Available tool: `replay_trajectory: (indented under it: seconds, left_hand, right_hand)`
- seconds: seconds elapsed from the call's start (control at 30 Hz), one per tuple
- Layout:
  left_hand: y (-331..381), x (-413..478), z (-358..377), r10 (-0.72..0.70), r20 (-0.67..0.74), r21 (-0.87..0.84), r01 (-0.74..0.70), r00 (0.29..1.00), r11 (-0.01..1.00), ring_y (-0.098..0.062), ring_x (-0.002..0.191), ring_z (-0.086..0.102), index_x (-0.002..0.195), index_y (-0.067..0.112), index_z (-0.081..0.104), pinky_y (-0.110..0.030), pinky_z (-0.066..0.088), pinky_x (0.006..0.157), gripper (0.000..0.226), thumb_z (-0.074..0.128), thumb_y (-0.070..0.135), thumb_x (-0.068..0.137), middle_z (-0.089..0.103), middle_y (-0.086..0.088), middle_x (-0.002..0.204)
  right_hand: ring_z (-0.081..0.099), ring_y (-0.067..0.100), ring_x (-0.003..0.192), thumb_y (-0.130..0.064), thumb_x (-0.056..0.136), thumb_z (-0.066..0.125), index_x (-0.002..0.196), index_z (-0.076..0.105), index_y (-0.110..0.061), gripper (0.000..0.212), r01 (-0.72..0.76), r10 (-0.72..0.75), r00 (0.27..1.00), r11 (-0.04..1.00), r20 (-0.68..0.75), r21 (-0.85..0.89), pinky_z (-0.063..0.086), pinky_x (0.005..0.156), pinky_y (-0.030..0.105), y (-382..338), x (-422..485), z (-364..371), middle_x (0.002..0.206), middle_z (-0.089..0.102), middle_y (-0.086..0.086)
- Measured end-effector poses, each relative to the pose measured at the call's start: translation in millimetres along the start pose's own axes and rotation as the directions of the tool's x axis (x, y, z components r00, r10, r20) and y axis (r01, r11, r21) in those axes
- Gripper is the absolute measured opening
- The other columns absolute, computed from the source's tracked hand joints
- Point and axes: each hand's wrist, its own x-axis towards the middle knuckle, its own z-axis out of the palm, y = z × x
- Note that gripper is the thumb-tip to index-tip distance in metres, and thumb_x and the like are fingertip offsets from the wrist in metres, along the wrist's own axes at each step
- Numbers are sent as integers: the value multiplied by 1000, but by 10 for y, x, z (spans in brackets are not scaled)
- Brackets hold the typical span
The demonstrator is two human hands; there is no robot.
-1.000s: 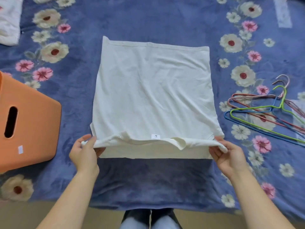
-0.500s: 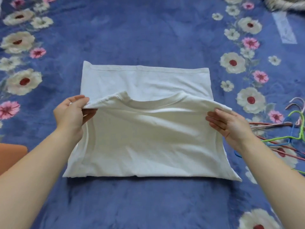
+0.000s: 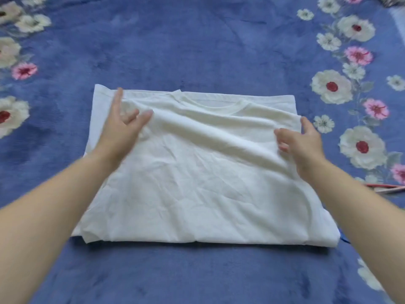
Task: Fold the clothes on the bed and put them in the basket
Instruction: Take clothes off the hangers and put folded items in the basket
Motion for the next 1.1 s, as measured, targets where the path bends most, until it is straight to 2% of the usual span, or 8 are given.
replay_trajectory:
  seconds: [0.13, 0.23, 0.4, 0.5, 0.6, 0.77, 0.97, 1.1]
  left_hand:
    - [-620, -382, 234, 180, 201, 649, -268, 963, 712, -19, 149, 9, 153, 37, 13, -38, 9, 118, 70, 27, 62, 89, 12, 3, 162]
    - [-1022, -587, 254, 55, 137, 832, -145, 989, 536, -19, 149, -11, 152, 41, 1, -45, -6, 118, 59, 13, 58, 96, -9, 2, 163]
    - [-1380, -961, -179, 98, -108, 893, 53, 989, 447, -27, 149, 2, 155, 35, 13, -50, 0, 116, 56, 21, 49, 101, 3, -4, 164]
    - [-1402, -1235, -260, 21, -443, 709, 336, 896, 620, -36, 144, 13, 153, 29, 17, -57, 11, 111, 66, 46, 47, 96, 13, -13, 160]
    - [-1363, -1440, -271, -289, -685, 174, 535, 669, 827, -36, 135, 29, 149, 20, 21, -52, 24, 111, 83, 68, 39, 84, 28, -18, 150]
    - [-1157, -1481, -156, -659, -476, -619, 310, 582, 721, -17, 98, 61, 121, 14, 56, -34, 54, 83, 34, 68, 17, 89, 62, -1, 118]
    - [-1034, -1801, -253, -569, -594, -560, 216, 569, 800, -20, 93, 63, 92, 20, 56, -40, 56, 84, 5, 55, 25, 95, 61, 5, 91]
    - [-1140, -2588, -307, -616, -680, -506, 354, 397, 786, -27, 115, 58, 126, 6, 57, -22, 46, 83, 35, 47, 25, 99, 61, -12, 125]
  right_hand:
    - [35, 19, 141, -34, 94, 52, 154, 24, -25, 67, 513, -379, 858, 639, 346, -573, 24, 115, 31, 370, -443, 251, 154, 37, 2]
    - [0, 17, 151, -59, 87, 8, 155, 10, -37, 71, 680, -245, 731, 186, 637, -709, -1, 119, 35, 712, -583, 306, 164, 3, -4]
    - [13, 19, 150, -51, 90, 13, 153, 27, -27, 69, 440, -326, 879, 273, 348, -855, 1, 117, 35, 1134, -676, -196, 162, 19, 1]
    - [31, 26, 142, -42, 89, 36, 140, 48, -9, 63, 455, -430, 848, 292, 310, -841, 14, 116, 41, 1284, -1008, -451, 151, 41, 11]
    - [36, 28, 138, -44, 78, 48, 137, 48, -11, 67, 622, -417, 745, 152, 521, -768, 18, 114, 43, 1425, -1437, -640, 149, 41, 9]
    - [53, 34, 127, -25, 72, 39, 135, 54, -8, 67, 574, -370, 771, 51, 518, -818, 29, 106, 47, 1453, -1329, -634, 137, 56, 18]
    - [61, 36, 116, 6, 80, 53, 128, 64, -15, 54, 492, -340, 847, 204, 410, -846, 51, 90, 49, 1188, -1487, -728, 132, 62, 12]
    - [72, 32, 66, 0, 61, 46, 98, 76, -8, 49, 713, -325, 660, -11, 677, -701, 54, 41, 42, 1505, -2135, -1014, 93, 75, 14]
